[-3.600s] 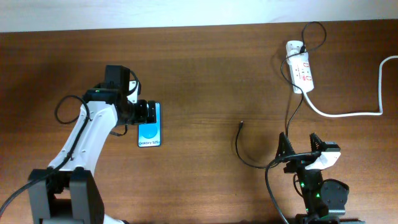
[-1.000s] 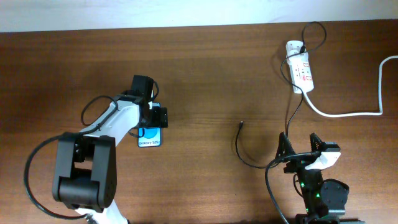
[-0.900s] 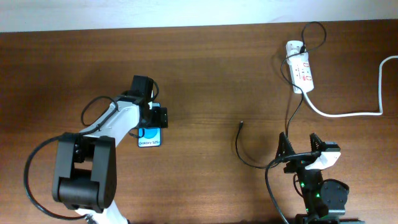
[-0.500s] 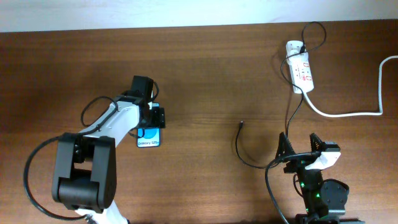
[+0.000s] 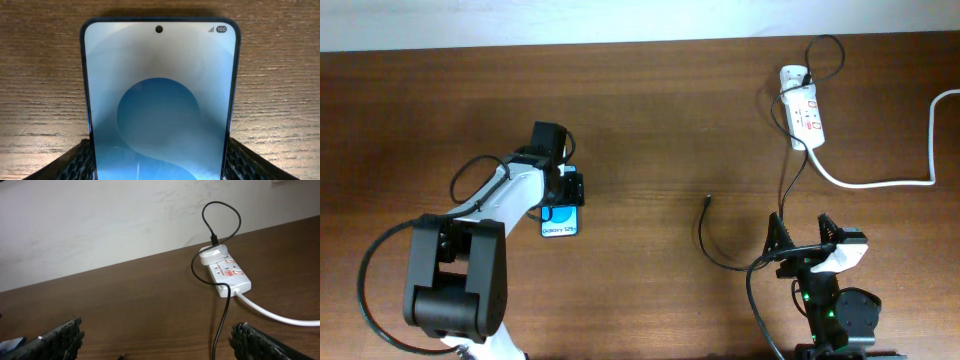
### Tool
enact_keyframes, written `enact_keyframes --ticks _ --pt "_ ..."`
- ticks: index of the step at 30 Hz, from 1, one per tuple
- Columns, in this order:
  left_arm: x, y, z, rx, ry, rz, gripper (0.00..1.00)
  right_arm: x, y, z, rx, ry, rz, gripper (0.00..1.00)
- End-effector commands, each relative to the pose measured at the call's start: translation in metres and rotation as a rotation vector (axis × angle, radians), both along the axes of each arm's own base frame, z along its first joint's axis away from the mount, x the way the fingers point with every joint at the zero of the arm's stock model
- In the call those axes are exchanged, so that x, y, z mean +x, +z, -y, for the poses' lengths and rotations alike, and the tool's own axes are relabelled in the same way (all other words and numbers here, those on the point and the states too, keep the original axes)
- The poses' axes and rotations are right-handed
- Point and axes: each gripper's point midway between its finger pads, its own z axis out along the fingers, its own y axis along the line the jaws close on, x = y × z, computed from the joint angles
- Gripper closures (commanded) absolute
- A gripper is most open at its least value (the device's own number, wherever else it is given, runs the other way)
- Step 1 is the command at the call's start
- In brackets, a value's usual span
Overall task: Plug charger to phone and switch on socket
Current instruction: 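Lower the left gripper and close it on the phone's bottom edge, then lift the phone with the left gripper and tilt it upright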
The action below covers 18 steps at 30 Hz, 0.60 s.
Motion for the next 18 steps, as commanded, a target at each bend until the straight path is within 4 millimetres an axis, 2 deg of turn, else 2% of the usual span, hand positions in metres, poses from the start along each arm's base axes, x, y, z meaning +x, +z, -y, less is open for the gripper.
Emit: enact_keyframes --ticks 1,8,11,18 --pt "-0.011 -0.008 -0.004 0.015 0.013 -0.059 0.44 0.0 -0.002 -0.001 0.001 0.004 -0.002 0.02" --pt "0.008 0.023 -0.001 0.013 0.012 -0.045 0.45 0.0 -0.002 -0.001 0.001 0.004 -0.002 0.02" --pt "0.013 0.038 0.0 0.013 0.012 -0.047 0.49 0.0 -0.002 -0.001 0.001 0.004 -0.002 0.02" --pt "0.017 0.075 0.001 0.017 0.012 -0.069 0.5 0.0 -0.002 -0.001 0.001 0.004 -0.002 0.02"
